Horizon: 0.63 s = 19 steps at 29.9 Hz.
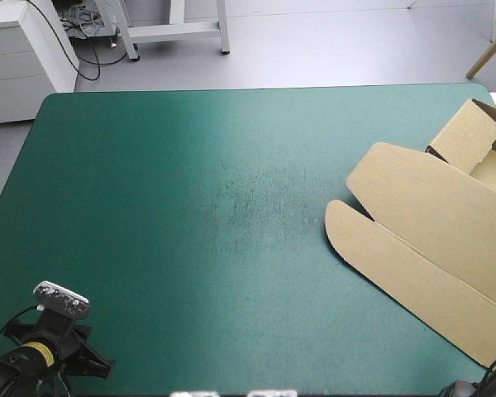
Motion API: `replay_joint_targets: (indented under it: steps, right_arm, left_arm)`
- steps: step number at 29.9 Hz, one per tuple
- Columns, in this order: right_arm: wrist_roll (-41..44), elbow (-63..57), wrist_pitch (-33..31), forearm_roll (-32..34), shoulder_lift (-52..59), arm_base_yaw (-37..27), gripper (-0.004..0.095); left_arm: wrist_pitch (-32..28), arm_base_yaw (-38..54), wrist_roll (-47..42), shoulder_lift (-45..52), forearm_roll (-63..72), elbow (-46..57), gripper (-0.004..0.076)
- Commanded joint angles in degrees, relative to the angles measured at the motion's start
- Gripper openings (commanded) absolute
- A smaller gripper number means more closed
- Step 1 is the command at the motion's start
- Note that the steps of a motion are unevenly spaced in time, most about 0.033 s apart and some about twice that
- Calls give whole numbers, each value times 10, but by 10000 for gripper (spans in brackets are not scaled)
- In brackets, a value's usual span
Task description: Fold the box
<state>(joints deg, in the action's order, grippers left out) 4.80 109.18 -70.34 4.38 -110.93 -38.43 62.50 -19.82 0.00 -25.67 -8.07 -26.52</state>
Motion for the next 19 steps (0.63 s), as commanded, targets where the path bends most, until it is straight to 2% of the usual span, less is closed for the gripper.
replay_joint_targets:
  steps: [1, 6, 10, 13, 19]
  right_arm:
    - [-17, 16, 13, -3, 48, -4, 350]
    - [-121, -2, 13, -33, 96, -4, 319]
    - [-105, -36, 13, -44, 152, -4, 132]
    - [-127, -84, 13, -70, 213, -4, -21]
    - [-133, -190, 13, -102, 344, -4, -15]
  left_arm:
    - [-19, -2, -6, -5, -3, -13, -10]
    - [-19, -2, -6, -5, -3, -13, -10]
    - [-19, -2, -6, -5, -3, -13, -10]
    - [-19, -2, -6, -5, -3, -13, -10]
    - [-19, -2, -6, -5, -3, -13, -10]
